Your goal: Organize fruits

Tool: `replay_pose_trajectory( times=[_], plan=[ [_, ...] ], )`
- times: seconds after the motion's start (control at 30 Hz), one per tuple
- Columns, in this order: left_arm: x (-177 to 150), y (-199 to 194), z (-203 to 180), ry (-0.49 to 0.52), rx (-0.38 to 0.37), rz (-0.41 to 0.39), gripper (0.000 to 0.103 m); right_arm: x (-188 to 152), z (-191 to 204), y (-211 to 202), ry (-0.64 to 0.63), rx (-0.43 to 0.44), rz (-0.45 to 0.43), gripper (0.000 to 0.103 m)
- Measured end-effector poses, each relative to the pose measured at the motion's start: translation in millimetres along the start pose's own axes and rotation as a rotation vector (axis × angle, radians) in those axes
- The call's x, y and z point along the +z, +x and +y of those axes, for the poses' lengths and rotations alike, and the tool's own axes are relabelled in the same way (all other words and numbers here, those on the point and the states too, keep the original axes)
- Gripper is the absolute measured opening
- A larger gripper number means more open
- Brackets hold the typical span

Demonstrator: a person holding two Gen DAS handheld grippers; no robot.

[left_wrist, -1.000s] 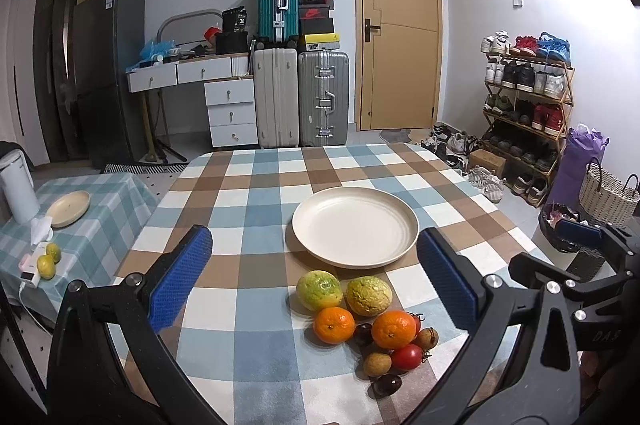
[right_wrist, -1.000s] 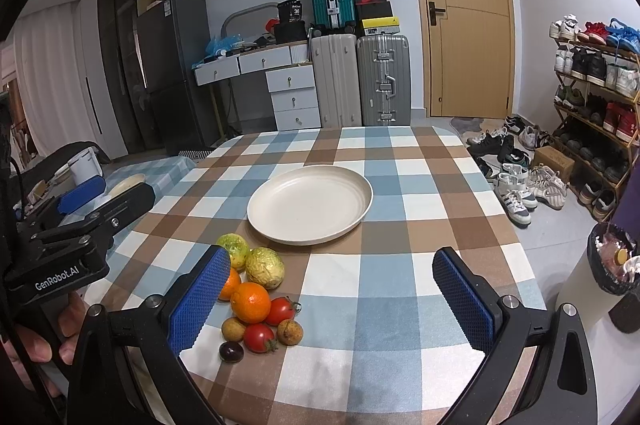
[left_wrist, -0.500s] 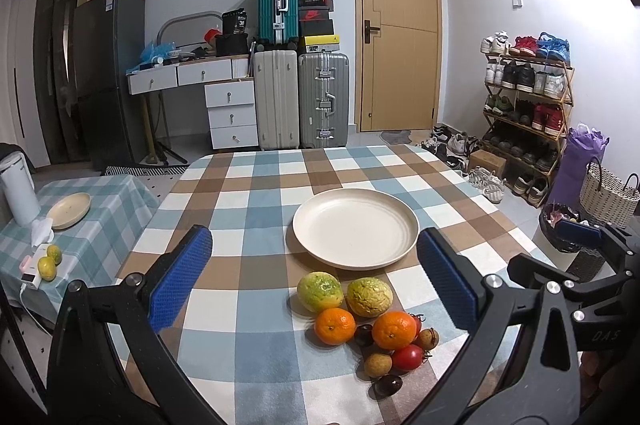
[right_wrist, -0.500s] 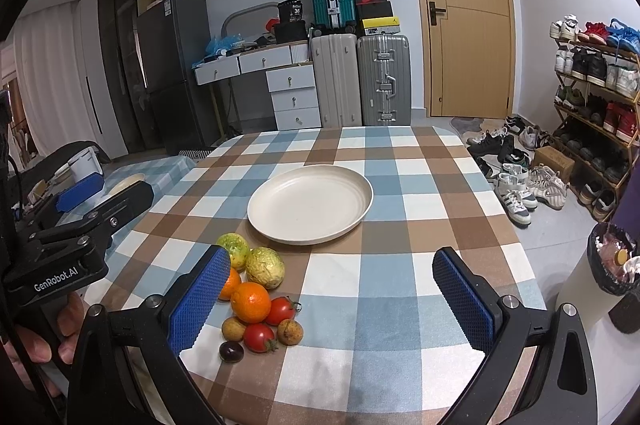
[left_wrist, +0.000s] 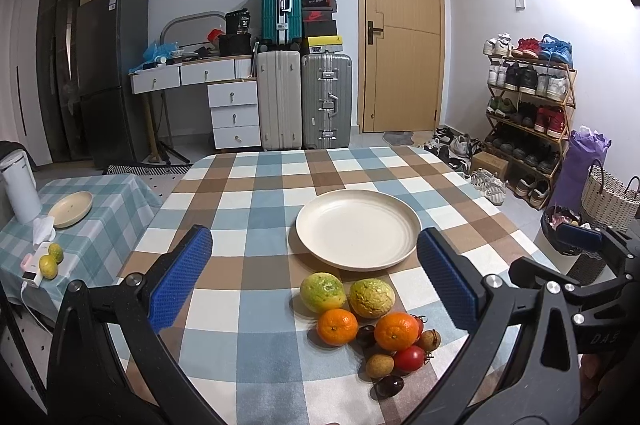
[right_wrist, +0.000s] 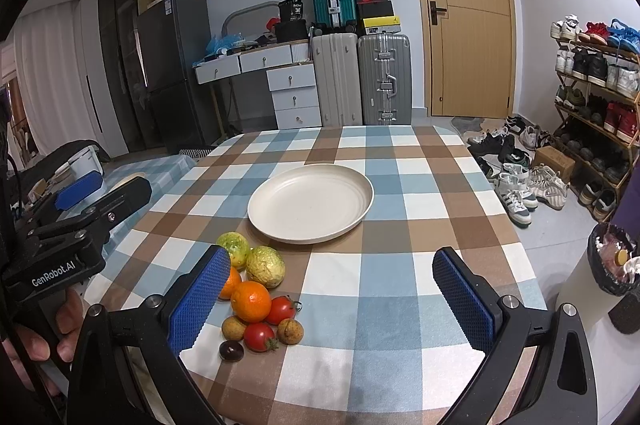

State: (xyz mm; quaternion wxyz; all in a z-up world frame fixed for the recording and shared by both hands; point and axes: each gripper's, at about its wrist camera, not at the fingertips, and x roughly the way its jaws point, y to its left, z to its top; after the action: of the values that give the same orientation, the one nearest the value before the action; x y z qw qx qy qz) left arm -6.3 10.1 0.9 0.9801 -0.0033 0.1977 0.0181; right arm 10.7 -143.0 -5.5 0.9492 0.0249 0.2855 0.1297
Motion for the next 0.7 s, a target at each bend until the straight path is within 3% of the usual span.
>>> replay_pose_trajectory(
  times=[0.7],
  plan=[
    [-3.1,0.7,2.4,-0.006,-0.004,0.011,0.102,-4.0,2.3,4.4,-0.006,0.001,0.01,0.103]
  ],
)
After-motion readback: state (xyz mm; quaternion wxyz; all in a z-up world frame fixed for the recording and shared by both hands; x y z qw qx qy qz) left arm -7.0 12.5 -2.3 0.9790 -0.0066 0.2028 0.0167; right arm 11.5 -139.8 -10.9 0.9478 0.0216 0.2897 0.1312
